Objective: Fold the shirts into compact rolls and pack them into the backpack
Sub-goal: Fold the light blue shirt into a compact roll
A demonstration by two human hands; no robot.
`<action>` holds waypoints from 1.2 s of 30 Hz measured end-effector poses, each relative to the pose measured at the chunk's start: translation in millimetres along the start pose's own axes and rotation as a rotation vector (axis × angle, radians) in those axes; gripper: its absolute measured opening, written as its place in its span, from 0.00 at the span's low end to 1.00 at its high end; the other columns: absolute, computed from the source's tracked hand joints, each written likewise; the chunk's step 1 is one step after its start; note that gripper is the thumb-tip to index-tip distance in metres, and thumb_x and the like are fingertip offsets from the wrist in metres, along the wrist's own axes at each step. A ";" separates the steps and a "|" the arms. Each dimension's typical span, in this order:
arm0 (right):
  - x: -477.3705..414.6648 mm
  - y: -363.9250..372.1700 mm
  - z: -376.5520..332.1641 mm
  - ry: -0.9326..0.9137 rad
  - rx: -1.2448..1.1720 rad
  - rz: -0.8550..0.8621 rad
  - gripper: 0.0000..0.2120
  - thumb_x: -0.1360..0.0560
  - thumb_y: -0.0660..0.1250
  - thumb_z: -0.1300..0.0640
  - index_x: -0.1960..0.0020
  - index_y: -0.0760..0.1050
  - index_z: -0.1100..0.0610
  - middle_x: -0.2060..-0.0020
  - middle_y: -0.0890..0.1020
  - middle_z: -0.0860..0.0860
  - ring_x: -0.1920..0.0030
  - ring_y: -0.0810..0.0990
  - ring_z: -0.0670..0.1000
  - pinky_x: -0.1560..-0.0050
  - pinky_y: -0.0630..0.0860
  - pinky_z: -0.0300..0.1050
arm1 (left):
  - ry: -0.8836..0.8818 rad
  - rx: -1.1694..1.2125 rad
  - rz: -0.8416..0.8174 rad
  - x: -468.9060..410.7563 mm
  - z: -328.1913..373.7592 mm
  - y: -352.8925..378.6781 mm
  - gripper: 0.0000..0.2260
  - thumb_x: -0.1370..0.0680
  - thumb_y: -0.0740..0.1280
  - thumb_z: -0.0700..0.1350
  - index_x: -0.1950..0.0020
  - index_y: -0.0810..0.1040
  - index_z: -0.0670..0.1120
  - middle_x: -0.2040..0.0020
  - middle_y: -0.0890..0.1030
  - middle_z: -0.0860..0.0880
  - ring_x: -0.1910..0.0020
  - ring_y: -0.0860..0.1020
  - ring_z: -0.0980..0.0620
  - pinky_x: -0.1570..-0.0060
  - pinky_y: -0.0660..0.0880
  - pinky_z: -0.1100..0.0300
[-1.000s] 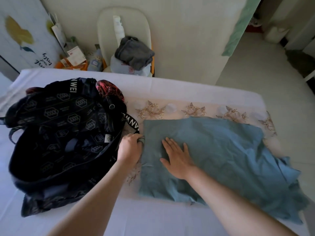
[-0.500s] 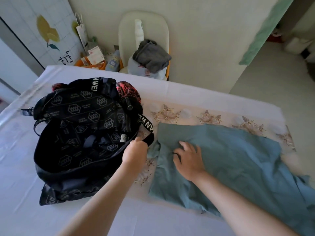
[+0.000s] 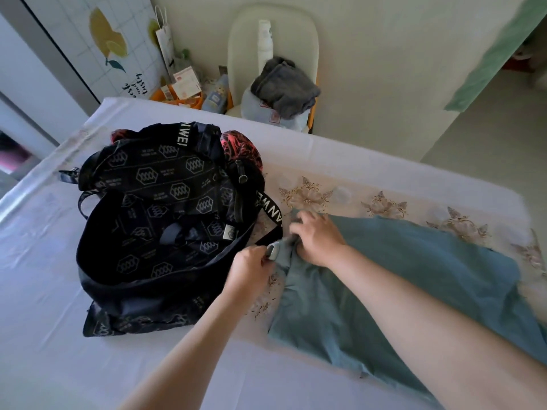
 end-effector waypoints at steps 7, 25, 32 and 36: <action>9.4 4.4 12.5 0.198 -0.498 0.173 0.17 0.24 0.67 0.57 0.36 0.69 0.53 0.36 0.71 0.54 0.43 0.76 0.57 0.46 0.76 0.52 | 0.074 0.066 0.186 -4.6 31.4 -19.0 0.13 0.19 0.61 0.45 0.63 0.67 0.45 0.61 0.73 0.50 0.67 0.71 0.53 0.67 0.65 0.57; 124.8 56.8 -57.4 -0.061 -0.139 0.283 0.20 0.28 0.66 0.41 0.42 0.75 0.53 0.35 0.72 0.57 0.38 0.72 0.59 0.37 0.71 0.54 | -0.310 -0.114 0.057 38.5 -12.3 -0.7 0.15 0.19 0.64 0.45 0.35 0.66 0.43 0.42 0.76 0.42 0.48 0.79 0.40 0.57 0.75 0.52; 158.2 83.4 -55.1 -0.079 -0.035 0.128 0.13 0.33 0.64 0.40 0.57 0.76 0.47 0.59 0.74 0.48 0.59 0.78 0.52 0.61 0.75 0.43 | -0.034 -0.413 -0.279 89.3 -15.5 19.1 0.22 0.25 0.69 0.54 0.36 0.67 0.48 0.41 0.74 0.45 0.46 0.78 0.42 0.53 0.74 0.54; 160.4 73.2 -58.8 -0.057 -0.195 0.019 0.09 0.29 0.61 0.47 0.58 0.75 0.51 0.62 0.79 0.50 0.59 0.80 0.54 0.60 0.73 0.46 | -0.121 -0.234 -0.417 93.7 -28.4 15.6 0.14 0.28 0.67 0.43 0.43 0.75 0.46 0.54 0.83 0.45 0.55 0.83 0.45 0.61 0.78 0.56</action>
Point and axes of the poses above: each hand's wrist, its own x-axis away from the middle knuckle, its own y-axis out of the palm, z = x × y, the point moved 2 cm from there along -x, towards the middle knuckle
